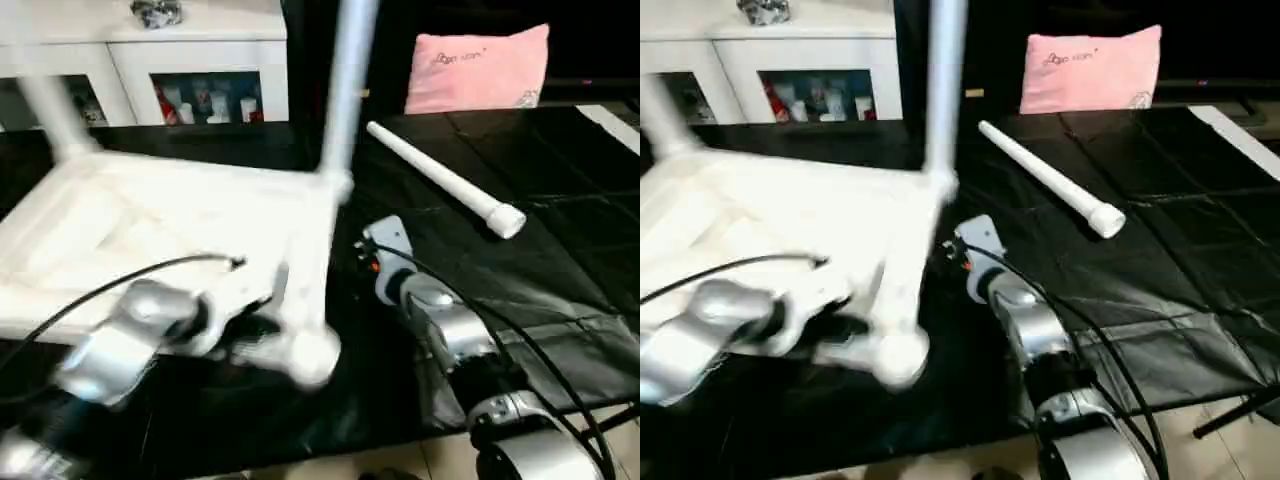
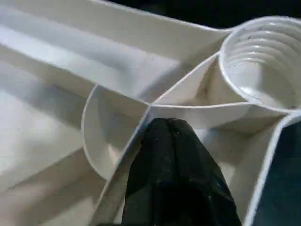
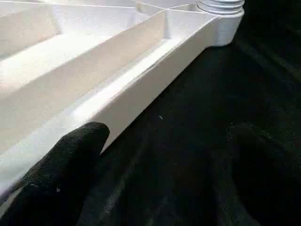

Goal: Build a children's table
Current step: Rotate table base

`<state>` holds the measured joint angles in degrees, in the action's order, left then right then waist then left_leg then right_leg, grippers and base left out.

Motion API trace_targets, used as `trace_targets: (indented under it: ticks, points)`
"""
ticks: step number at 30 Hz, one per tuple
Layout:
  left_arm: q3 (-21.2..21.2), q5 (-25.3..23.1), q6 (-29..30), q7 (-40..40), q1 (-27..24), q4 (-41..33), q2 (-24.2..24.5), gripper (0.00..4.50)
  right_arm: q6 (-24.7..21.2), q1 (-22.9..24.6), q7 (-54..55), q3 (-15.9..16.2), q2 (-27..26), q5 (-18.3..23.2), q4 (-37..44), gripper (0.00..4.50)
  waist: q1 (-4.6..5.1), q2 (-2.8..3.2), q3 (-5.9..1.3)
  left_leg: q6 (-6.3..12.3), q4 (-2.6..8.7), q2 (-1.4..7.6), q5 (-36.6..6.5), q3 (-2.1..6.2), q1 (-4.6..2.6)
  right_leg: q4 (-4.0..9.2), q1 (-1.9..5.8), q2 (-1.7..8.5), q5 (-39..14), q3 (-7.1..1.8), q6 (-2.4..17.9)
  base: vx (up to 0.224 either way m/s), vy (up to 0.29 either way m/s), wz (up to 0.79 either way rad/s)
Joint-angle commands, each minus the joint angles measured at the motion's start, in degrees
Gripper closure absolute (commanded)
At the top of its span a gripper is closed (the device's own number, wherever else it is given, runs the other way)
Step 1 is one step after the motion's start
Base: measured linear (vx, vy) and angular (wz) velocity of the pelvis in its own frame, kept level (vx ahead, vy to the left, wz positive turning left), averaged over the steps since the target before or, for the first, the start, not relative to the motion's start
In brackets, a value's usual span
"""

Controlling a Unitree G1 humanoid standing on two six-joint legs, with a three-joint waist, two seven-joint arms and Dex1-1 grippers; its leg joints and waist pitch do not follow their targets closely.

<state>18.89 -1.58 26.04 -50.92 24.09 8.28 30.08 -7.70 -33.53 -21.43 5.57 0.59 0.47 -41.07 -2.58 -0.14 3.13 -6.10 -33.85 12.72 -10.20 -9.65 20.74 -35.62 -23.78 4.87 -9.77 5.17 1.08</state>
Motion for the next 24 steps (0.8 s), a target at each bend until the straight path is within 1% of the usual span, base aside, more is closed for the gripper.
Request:
trace_targets:
  ticks: [1, 3, 4, 5, 6, 7, 8, 9, 10, 11, 12, 13, 14, 15, 16, 17, 18, 19, 20, 21, 22, 23, 24]
  points:
    - [-1.1, -2.2, -6.5, 3.8, 1.9, 3.9, -0.4, 4.44, 0.3, 0.7, -1.4, 0.3, 0.2, 1.0, 2.4, 0.00, -0.60, 0.88, -3.74, -0.48, 4.10, -0.34, -14.6, -0.09, -0.11, 5.06, 3.51, 2.54, -17.5, -2.72, 8.2, 0.000, 0.000, 0.00]
    - [-1.5, -2.0, -7.7, 4.0, 1.8, 4.2, -0.8, 4.44, 0.6, 1.3, -1.1, 0.1, 0.5, 1.1, 3.5, 0.00, -0.62, 0.81, -3.87, -0.67, 4.14, -0.15, -14.2, 0.00, -0.06, 4.71, 3.58, 2.59, -16.6, -2.74, 8.2, 0.000, 0.000, 0.00]
    - [-2.3, -1.5, -7.9, 4.4, 1.6, 4.0, -1.5, 4.44, 1.9, 1.8, 0.0, -0.3, 0.8, 0.7, 4.4, 0.00, -0.64, 0.98, -3.88, -0.89, 4.12, -0.03, -14.1, -0.06, -0.11, 4.69, 3.42, 2.67, -15.8, -2.79, 8.6, 0.000, 0.000, 0.00]
    - [-2.8, -1.0, -7.8, 4.5, 1.4, 3.7, -2.0, 4.44, 2.4, 2.2, 0.2, -0.6, 0.9, 1.0, 5.1, 0.00, -0.74, 0.98, -3.98, -0.89, 4.02, 0.03, -13.9, -0.13, -0.27, 4.56, 3.34, 2.65, -14.8, -2.84, 9.3, 0.000, 0.000, 0.00]
    - [-3.9, 0.2, -7.8, 4.9, 1.0, 3.1, -3.1, 4.44, 1.8, 3.0, -0.3, -1.8, 0.9, 2.4, 6.9, 0.00, -0.98, 0.95, -3.93, -0.71, 4.01, -0.01, -13.8, -0.22, -0.28, 4.50, 3.35, 2.60, -14.2, -2.87, 9.6, 0.000, 0.000, 0.00]
    - [-5.1, 1.6, -7.9, 5.5, 0.8, 2.7, -4.4, 4.44, 2.2, 3.9, 0.5, -2.7, 1.0, 2.9, 8.7, 0.00, -1.13, 1.16, -4.00, -0.73, 3.99, 0.05, -13.7, -0.17, -0.33, 4.38, 3.31, 2.63, -13.6, -2.88, 9.8, 0.000, 0.000, 0.00]
    - [-7.3, 4.0, -7.2, 6.7, 0.0, 1.6, -6.6, 4.44, 2.3, 5.1, 1.1, -3.7, 1.4, 3.2, 10.9, 0.00, -1.15, 1.04, -4.00, -0.63, 3.97, 0.03, -13.4, -0.26, -0.27, 4.40, 3.35, 2.54, -12.8, -2.91, 9.9, 0.000, 0.000, 0.00]
    - [-10.9, 8.1, -6.4, 9.8, -1.1, 0.4, -10.5, 4.44, 3.2, 6.8, 2.5, -4.8, 2.1, 3.1, 14.1, 0.00, -1.49, 1.36, -4.12, -0.77, 3.75, 0.17, -13.1, -0.48, -0.59, 4.23, 3.13, 2.41, -9.7, -3.00, 10.9, 0.000, 0.000, 0.00]
    - [-12.3, 9.6, -5.8, 11.2, -1.6, -0.2, -11.9, 4.44, 3.5, 7.4, 2.8, -5.1, 2.3, 3.2, 15.4, 0.00, -1.94, 1.17, -4.22, -0.54, 3.74, 0.16, -12.4, -0.50, -0.44, 4.07, 3.38, 2.33, -8.3, -2.90, 11.3, 0.000, 0.000, 0.00]
    - [-14.1, 11.7, -6.1, 13.1, -2.5, -1.0, -13.9, 4.44, 2.9, 8.3, 3.1, -5.8, 2.2, 3.9, 17.6, 0.00, -2.26, 1.15, -4.28, -0.37, 3.78, 0.16, -12.3, -0.40, -0.39, 4.01, 3.43, 2.40, -8.2, -2.80, 11.3, 0.000, 0.000, 0.00]
    - [-17.2, 13.9, -7.0, 17.9, -4.3, -2.8, -17.2, 4.44, 0.2, 9.8, 3.6, -7.2, 1.4, 6.1, 21.9, 0.00, -2.31, 1.35, -4.24, -0.06, 3.75, 0.07, -12.1, -0.43, -0.16, 3.94, 3.55, 2.27, -7.6, -2.82, 11.1, 0.000, 0.000, 0.00]
    - [-17.2, 13.9, -7.0, 17.9, -4.3, -2.8, -17.2, 4.44, 0.2, 9.8, 3.6, -7.2, 1.4, 6.1, 21.9, 0.00, -2.20, 1.02, -3.96, 0.45, 3.92, 0.10, -13.3, -0.36, -0.01, 4.31, 3.68, 2.24, -9.1, -2.66, 10.4, 0.000, 0.000, 0.00]
    - [-20.1, 15.2, -7.7, 22.7, -5.9, -4.6, -20.3, 4.44, -2.5, 11.1, 3.5, -7.9, 1.0, 7.8, 25.9, 0.00, -2.03, 1.00, -4.02, 0.59, 3.93, 0.04, -13.7, -0.42, -0.07, 4.42, 3.67, 2.10, -10.5, -2.61, 9.8, 0.000, 0.000, 0.00]
    - [-20.7, 15.4, -7.9, 23.5, -6.2, -4.9, -20.9, 4.44, -2.8, 11.4, 3.4, -7.9, 1.0, 7.9, 26.6, 0.00, -2.13, 0.97, -4.00, 0.88, 3.90, 0.08, -13.8, -0.38, 0.04, 4.80, 3.70, 2.28, -12.1, -2.62, 8.9, 0.000, 0.000, 0.00]
    - [-21.4, 15.7, -8.0, 24.6, -6.6, -5.2, -21.6, 4.44, -3.1, 11.7, 3.4, -7.8, 1.0, 8.1, 27.4, 0.00, -2.09, 0.93, -3.93, 0.84, 3.97, 0.03, -14.1, -0.39, -0.01, 4.93, 3.59, 2.17, -13.4, -2.58, 8.3, 0.000, 0.000, 0.00]
    - [-23.8, 16.0, -8.9, 28.7, -8.9, -7.6, -24.3, 4.44, -4.9, 13.1, 3.8, -8.0, 0.9, 8.9, 31.4, 0.00, -1.87, 0.45, -3.94, 0.75, 3.94, -0.04, -14.0, -0.44, 0.10, 5.17, 3.57, 2.11, -15.1, -2.58, 7.2, 0.000, 0.000, 0.00]
    - [-24.2, 15.7, -9.1, 29.6, -9.8, -8.7, -25.0, 4.44, -6.1, 13.6, 4.1, -8.2, 0.9, 9.3, 32.8, 0.00, -1.97, 0.18, -3.93, 0.93, 3.91, 0.15, -12.9, -0.34, 0.27, 5.09, 3.77, 2.28, -14.9, -2.64, 6.6, 0.000, 0.000, 0.00]
    - [-24.6, 15.3, -9.2, 30.8, -12.1, -11.4, -26.2, 4.44, -8.4, 14.6, 5.2, -9.0, 0.6, 10.1, 35.9, 0.00, -1.76, -0.20, -3.80, 1.09, 3.94, 0.12, -12.7, -0.52, 0.27, 5.31, 3.56, 2.07, -15.2, -2.70, 6.1, 0.000, 0.000, 0.00]
    - [-24.5, 15.3, -8.9, 31.0, -12.9, -12.6, -26.5, 4.44, -9.2, 15.0, 5.8, -9.3, 0.5, 10.4, 37.0, 0.00, -1.70, -0.18, -3.83, 1.29, 4.04, 0.25, -12.3, -0.40, 0.35, 5.20, 3.58, 2.15, -15.8, -2.70, 5.5, 0.000, 0.000, 0.00]
    - [-24.5, 15.3, -8.8, 31.2, -13.2, -13.1, -26.6, 4.44, -9.6, 15.1, 6.0, -9.4, 0.5, 10.7, 37.5, 0.00, -1.58, -0.74, -3.76, 1.39, 3.96, 0.19, -12.4, -0.59, 0.23, 5.42, 3.31, 1.95, -16.7, -2.74, 4.9, 0.000, 0.000, 0.00]
    - [-24.6, 15.2, -8.4, 32.5, -14.4, -15.2, -27.2, 4.44, -12.0, 15.5, 6.0, -10.0, 0.2, 12.9, 39.5, 0.00, -1.64, -0.93, -3.74, 1.46, 3.99, 0.11, -12.5, -0.57, 0.15, 5.37, 3.23, 1.98, -18.5, -2.74, 4.0, 0.000, 0.000, 0.00]
    - [-24.8, 15.6, -8.0, 33.2, -14.9, -16.2, -27.4, 4.44, -13.0, 15.7, 6.7, -10.4, 0.0, 13.2, 40.4, 0.00, -1.55, -0.95, -3.60, 1.51, 4.02, 0.18, -12.7, -0.63, 0.15, 5.66, 2.92, 1.90, -19.3, -2.77, 3.2, 0.000, 0.000, 0.00]
    - [-24.7, 15.5, -7.6, 34.0, -15.6, -17.5, -27.2, 4.44, -14.6, 15.9, 7.1, -11.0, -0.4, 14.4, 41.6, 0.00, -1.53, -1.01, -3.50, 1.15, 4.13, 0.15, -13.2, -0.55, 0.12, 5.78, 2.82, 1.88, -20.7, -2.68, 2.4, 0.000, 0.000, 0.00]
